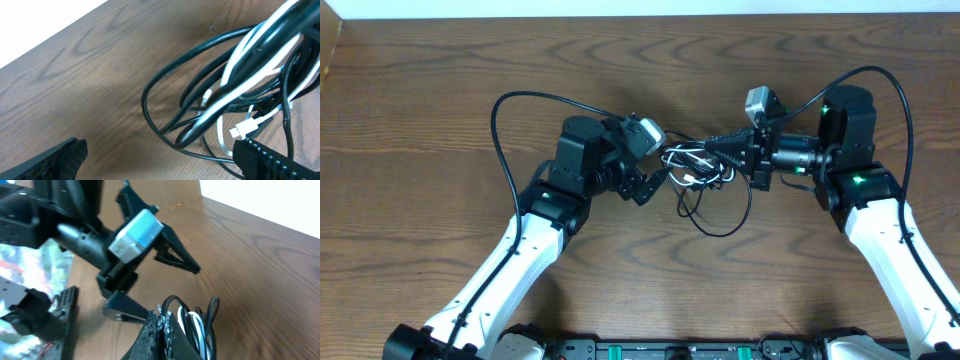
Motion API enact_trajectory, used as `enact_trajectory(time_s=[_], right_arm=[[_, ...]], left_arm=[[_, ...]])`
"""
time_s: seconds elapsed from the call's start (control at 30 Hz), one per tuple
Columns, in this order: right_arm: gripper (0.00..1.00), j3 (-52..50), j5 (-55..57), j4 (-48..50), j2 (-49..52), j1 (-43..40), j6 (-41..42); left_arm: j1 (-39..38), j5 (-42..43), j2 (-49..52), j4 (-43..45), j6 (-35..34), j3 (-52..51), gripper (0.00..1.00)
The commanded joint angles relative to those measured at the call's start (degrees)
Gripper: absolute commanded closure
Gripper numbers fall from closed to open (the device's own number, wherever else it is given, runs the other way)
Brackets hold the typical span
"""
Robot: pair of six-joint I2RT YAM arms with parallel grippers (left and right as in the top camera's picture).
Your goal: Untangle cables
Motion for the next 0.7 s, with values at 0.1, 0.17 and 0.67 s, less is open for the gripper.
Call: enact_trajectory(time_s=[0.1,0.17,0.67], right_arm=[[0.99,0.2,-8.8,1.5,-1.1,-0.2,-0.8],[0.99,0.2,-8.9,1.7,-1.1,-0.2,-0.8],[0.99,0.2,-10.4,2.1,-1.1,0.3,-0.7]], left_arm=[[-0.3,1.0,0.4,1.9,1.7,0.9,0.02],[-0.7,1.0,0.4,3.5,1.7,0.9,0.02],[-4.3,0.9,0.4,6.9,3.2,0.9,0.93]])
